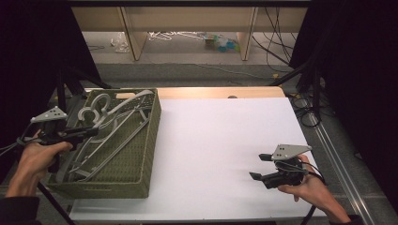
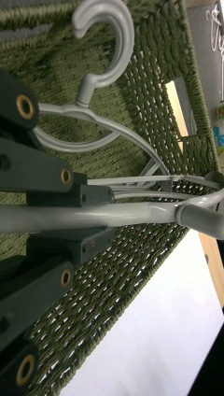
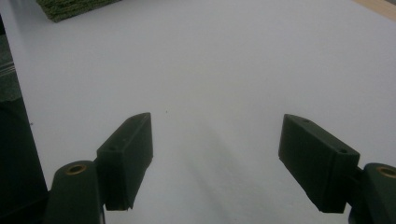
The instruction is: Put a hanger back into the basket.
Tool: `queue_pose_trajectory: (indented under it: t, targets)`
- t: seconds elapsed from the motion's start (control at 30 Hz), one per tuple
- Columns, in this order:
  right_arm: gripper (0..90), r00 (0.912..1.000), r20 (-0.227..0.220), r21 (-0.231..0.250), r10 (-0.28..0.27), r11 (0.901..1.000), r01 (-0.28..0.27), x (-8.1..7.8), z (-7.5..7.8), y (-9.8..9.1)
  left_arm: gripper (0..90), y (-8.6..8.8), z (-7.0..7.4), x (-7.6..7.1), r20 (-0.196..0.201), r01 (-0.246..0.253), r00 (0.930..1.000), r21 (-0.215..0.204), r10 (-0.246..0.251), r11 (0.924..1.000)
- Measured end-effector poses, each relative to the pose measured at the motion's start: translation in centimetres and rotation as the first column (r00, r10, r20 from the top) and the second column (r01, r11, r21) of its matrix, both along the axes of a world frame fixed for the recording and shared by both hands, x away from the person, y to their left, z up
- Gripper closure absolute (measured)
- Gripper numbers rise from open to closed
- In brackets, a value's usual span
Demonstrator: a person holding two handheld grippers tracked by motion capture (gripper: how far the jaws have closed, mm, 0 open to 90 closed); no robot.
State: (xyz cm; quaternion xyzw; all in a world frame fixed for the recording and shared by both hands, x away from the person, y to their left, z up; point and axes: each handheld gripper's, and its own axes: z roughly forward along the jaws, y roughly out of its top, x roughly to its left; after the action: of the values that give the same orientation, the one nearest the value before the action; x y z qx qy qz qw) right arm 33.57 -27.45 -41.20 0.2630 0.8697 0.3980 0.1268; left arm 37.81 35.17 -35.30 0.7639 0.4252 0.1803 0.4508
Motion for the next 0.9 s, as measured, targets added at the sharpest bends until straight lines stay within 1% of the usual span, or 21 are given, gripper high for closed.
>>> queue_pose_trajectory:
  t: [0.07, 0.1, 0.13, 0.17, 0.27, 0.3, 0.37, 0.4, 0.47, 0.5, 0.57, 0.6, 0.63, 0.67, 0.7, 0.73, 0.77, 0.8, 0.83, 0.87, 0.9]
  targets:
    - [26.8, 1.0, -0.002, -0.001, 0.0, 1.0, 0.0, 0.0, 0.0, 0.0, 79.3, -0.2, -0.3, 0.1, -0.015, 0.003, 0.9999, 0.002, -0.003, 1.0]
    - [26.8, 1.0, -0.003, -0.003, 0.0, 1.0, 0.0, 0.0, 0.0, 0.0, 79.3, -0.5, -0.6, 0.3, -0.034, -0.001, 0.9994, 0.008, 0.002, 1.0]
    - [26.8, 1.0, -0.003, -0.003, 0.0, 1.0, 0.0, 0.0, 0.0, 0.0, 79.3, -0.5, -0.6, 0.3, -0.034, -0.001, 0.9994, 0.008, 0.002, 1.0]
    - [26.8, 1.0, -0.002, -0.003, 0.0, 1.0, 0.0, 0.0, 0.0, 0.0, 79.3, -0.4, -0.8, 0.6, -0.058, 0.003, 0.9983, 0.011, -0.003, 0.9999]
    - [26.8, 1.0, -0.007, -0.006, -0.003, 1.0, 0.003, 0.0, 0.0, 0.0, 79.3, -0.1, -1.6, 0.7, -0.097, -0.025, 0.9951, -0.042, 0.021, 0.9988]
    - [26.8, 1.0, -0.007, -0.006, -0.003, 1.0, 0.003, 0.0, 0.0, 0.0, 79.1, -0.1, -1.6, 0.7, -0.097, -0.025, 0.9951, -0.042, 0.021, 0.9988]
    - [26.8, 0.9999, -0.01, -0.008, -0.001, 1.0, 0.001, 0.0, -0.1, 0.0, 78.9, 0.3, -2.1, 0.8, -0.121, -0.045, 0.992, -0.067, 0.036, 0.9967]
    - [26.8, 1.0, -0.008, -0.008, 0.005, 1.0, -0.005, 0.1, -0.1, 0.0, 78.7, 0.5, -2.4, 1.0, -0.136, -0.052, 0.9899, -0.066, 0.043, 0.9965]
    - [26.8, 1.0, -0.009, -0.009, 0.005, 0.9999, -0.005, 0.1, -0.1, 0.0, 78.0, 0.7, -3.3, 1.5, -0.165, -0.103, 0.9821, -0.062, 0.091, 0.9928]
    - [26.8, 1.0, -0.009, -0.009, 0.005, 0.9999, -0.005, 0.1, -0.1, 0.0, 77.7, 0.7, -3.3, 1.5, -0.165, -0.103, 0.9821, -0.062, 0.091, 0.9928]
    - [26.8, 1.0, -0.006, -0.007, 0.001, 1.0, -0.001, 0.1, -0.1, 0.0, 76.7, 0.7, -3.8, 2.0, -0.178, -0.138, 0.9752, -0.03, 0.131, 0.9899]
    - [26.8, 1.0, -0.01, -0.008, -0.001, 1.0, 0.001, 0.1, -0.1, 0.0, 76.4, 0.8, -4.1, 2.3, -0.187, -0.159, 0.9695, 0.012, 0.158, 0.9872]
    - [26.8, 1.0, -0.009, -0.009, -0.002, 1.0, 0.002, 0.1, -0.2, 0.0, 76.2, 0.8, -4.1, 2.3, -0.187, -0.159, 0.9695, 0.012, 0.158, 0.9872]
    - [26.8, 0.9999, -0.012, -0.009, -0.003, 1.0, 0.003, 0.1, -0.2, 0.0, 76.1, 0.9, -4.2, 2.4, -0.188, -0.178, 0.9654, 0.03, 0.18, 0.9836]
    - [26.8, 0.9999, -0.012, -0.009, -0.003, 1.0, 0.003, 0.1, -0.2, -0.1, 75.4, 1.4, -4.3, 2.5, -0.194, -0.177, 0.9625, 0.078, 0.189, 0.9811]
    - [26.8, 0.9999, -0.012, -0.009, -0.003, 1.0, 0.003, 0.1, -0.2, -0.1, 74.3, 1.4, -4.3, 2.5, -0.194, -0.177, 0.9625, 0.078, 0.189, 0.9811]
    - [26.8, 0.9998, -0.017, -0.009, -0.005, 1.0, 0.005, 0.0, -0.2, -0.1, 72.8, 1.4, -4.5, 2.7, -0.176, -0.207, 0.9584, 0.109, 0.224, 0.9722]
    - [26.8, 0.9998, -0.017, -0.009, -0.005, 1.0, 0.005, 0.0, -0.2, -0.1, 72.0, 1.4, -4.5, 2.7, -0.176, -0.207, 0.9584, 0.109, 0.224, 0.9722]
    - [26.8, 0.9999, -0.011, -0.008, 0.001, 1.0, -0.001, 0.1, -0.2, 0.0, 71.1, 1.4, -4.8, 2.8, -0.178, -0.21, 0.9564, 0.131, 0.231, 0.9689]
    - [26.8, 0.9999, -0.011, -0.008, 0.001, 1.0, -0.001, 0.1, -0.2, 0.0, 70.4, 1.4, -5.0, 3.0, -0.168, -0.21, 0.958, 0.142, 0.233, 0.9674]
    - [26.8, 0.9999, -0.011, -0.008, 0.003, 1.0, -0.003, 0.1, -0.2, 0.0, 69.6, 1.3, -5.3, 3.1, -0.155, -0.226, 0.9573, 0.127, 0.244, 0.9658]
